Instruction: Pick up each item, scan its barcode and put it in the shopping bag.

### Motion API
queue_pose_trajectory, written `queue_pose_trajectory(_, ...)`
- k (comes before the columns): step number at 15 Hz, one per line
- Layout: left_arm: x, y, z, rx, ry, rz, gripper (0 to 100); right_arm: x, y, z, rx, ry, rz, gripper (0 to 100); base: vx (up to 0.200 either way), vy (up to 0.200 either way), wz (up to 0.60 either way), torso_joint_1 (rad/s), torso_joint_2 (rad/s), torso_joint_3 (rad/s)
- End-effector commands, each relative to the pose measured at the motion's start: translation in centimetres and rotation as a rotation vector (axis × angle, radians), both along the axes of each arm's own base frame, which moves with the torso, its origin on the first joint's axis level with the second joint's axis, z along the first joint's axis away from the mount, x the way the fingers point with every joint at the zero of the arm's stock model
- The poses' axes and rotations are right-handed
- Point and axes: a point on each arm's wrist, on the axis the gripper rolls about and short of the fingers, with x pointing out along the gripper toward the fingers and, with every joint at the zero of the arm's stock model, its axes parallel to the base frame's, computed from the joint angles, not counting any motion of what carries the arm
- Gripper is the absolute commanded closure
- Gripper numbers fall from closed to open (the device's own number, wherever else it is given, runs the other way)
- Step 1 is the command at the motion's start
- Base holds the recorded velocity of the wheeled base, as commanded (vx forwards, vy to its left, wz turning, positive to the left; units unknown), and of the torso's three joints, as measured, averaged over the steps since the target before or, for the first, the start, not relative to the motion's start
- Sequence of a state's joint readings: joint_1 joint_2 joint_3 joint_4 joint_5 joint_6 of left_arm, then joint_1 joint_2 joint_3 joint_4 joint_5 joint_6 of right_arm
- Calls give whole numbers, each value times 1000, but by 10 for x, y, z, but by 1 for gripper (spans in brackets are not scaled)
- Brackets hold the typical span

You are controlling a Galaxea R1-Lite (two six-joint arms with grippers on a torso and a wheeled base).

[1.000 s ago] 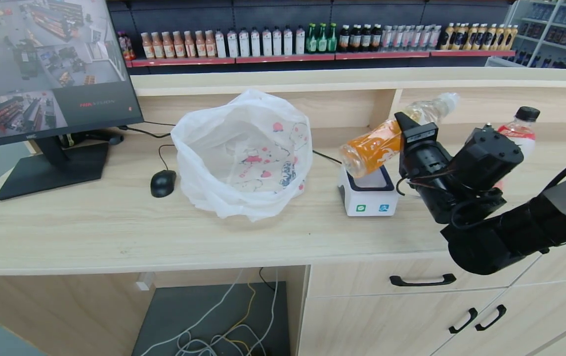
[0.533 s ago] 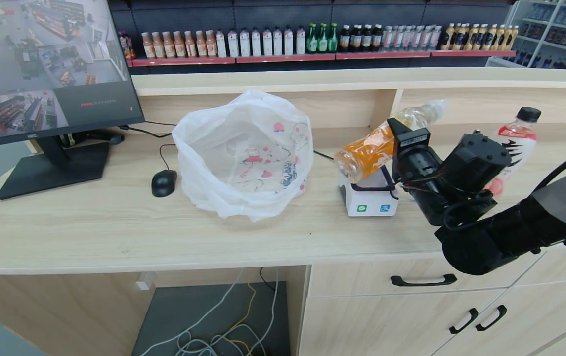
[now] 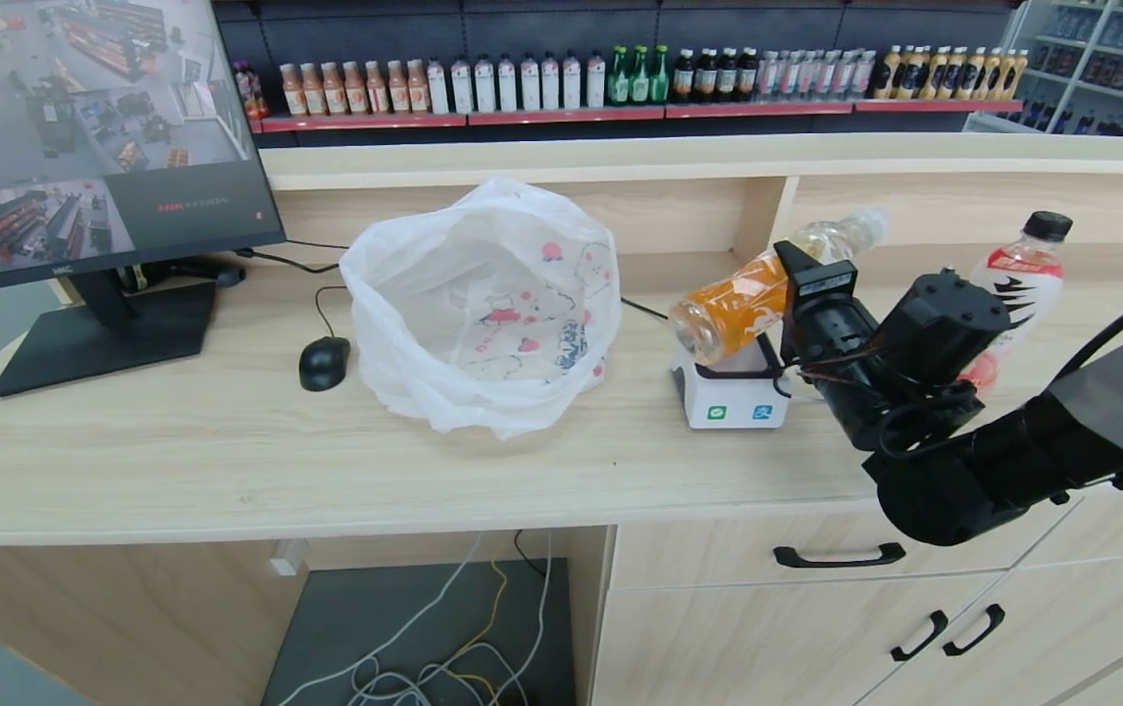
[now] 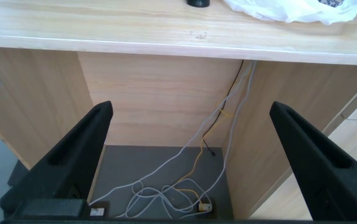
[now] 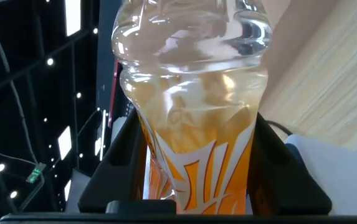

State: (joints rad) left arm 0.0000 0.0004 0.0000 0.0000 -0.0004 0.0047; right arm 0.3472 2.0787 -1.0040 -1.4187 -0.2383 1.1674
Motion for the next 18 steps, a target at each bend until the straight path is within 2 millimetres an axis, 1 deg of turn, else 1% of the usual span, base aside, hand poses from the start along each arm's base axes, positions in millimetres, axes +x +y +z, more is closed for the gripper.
queue_pose_trajectory(1, 0, 0, 0, 0, 0, 0, 0, 0, 1, -1, 0, 2, 5, 100, 0, 0, 0, 0, 0, 0)
queue_pose_trajectory(8, 0, 0, 0, 0, 0, 0, 0, 1, 1, -3, 2, 8, 5, 100, 0, 0, 0, 0, 0, 0)
queue_pose_trajectory(12, 0, 0, 0, 0, 0, 0, 0, 0, 0, 0, 5, 1, 3, 100, 0, 0, 0, 0, 0, 0)
queue_pose_trajectory(15, 0, 0, 0, 0, 0, 0, 0, -3, -1, 7, 12, -16, 4, 100, 0, 0, 0, 0, 0, 0)
queue_pose_trajectory(18, 0, 0, 0, 0, 0, -1, 0, -10, -3, 21, 16, -30, 5, 100, 0, 0, 0, 0, 0, 0)
